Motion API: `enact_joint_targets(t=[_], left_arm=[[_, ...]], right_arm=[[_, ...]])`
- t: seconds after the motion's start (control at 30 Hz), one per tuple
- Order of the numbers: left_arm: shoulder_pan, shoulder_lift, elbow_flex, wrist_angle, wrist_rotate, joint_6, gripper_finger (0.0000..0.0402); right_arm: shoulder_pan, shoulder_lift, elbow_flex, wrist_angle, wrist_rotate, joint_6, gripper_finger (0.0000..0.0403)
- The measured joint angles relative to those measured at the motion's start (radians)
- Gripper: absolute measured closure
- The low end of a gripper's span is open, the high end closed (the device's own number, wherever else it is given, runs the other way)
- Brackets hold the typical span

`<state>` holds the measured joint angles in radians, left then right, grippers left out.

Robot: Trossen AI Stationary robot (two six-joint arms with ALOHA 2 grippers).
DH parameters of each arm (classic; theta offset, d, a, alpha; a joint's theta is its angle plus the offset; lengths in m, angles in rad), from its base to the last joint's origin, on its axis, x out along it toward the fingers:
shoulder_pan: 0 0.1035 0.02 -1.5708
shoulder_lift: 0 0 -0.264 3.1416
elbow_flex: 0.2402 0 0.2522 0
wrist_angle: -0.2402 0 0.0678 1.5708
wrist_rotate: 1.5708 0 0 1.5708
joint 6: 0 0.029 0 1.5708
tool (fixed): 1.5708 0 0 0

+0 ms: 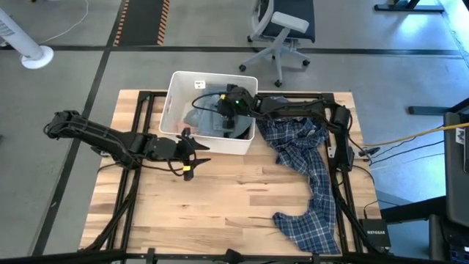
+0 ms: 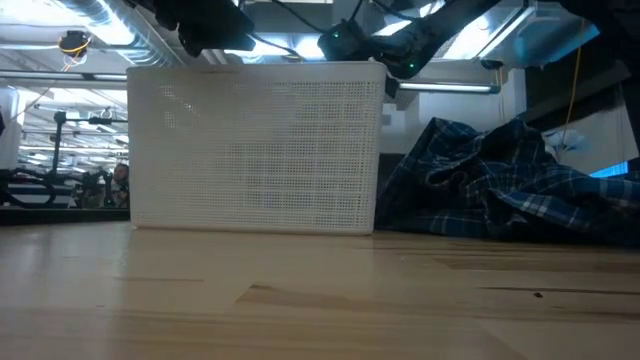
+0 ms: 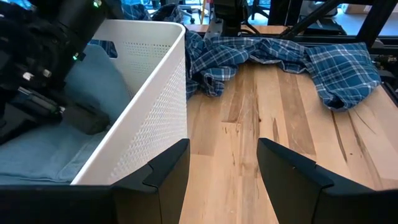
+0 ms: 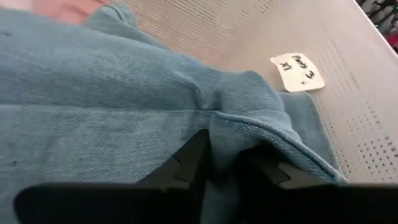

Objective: Sort clothes
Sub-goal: Put the blue jeans into the white bin, then put the blue patterned pants to the top right of the table

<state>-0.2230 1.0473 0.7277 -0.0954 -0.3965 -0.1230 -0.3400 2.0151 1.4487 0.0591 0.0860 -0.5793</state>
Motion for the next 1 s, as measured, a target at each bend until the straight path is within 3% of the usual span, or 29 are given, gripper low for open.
enact_joint_targets(t=[0.23, 0.4, 0.67, 1.0], left_arm=[[0.000, 0.000, 0.000, -0.009, 0.000, 0.000, 0.0219], [0.000, 0.000, 0.000, -0.018, 0.000, 0.000, 0.0219], [0.000, 0.000, 0.000, -0.023, 0.000, -0.004, 0.0219], [0.000, 0.000, 0.000, -0.023, 0.000, -0.012, 0.0219]], right_arm=[[0.011, 0.000, 0.121, -0.144, 0.010, -0.093, 0.0237], [0.022, 0.000, 0.272, -0.382, 0.019, -0.141, 0.0200], [0.059, -0.002, 0.515, -0.739, 0.066, -0.217, 0.0192], [0.103, -0.004, 0.684, -1.096, 0.088, -0.238, 0.0191]])
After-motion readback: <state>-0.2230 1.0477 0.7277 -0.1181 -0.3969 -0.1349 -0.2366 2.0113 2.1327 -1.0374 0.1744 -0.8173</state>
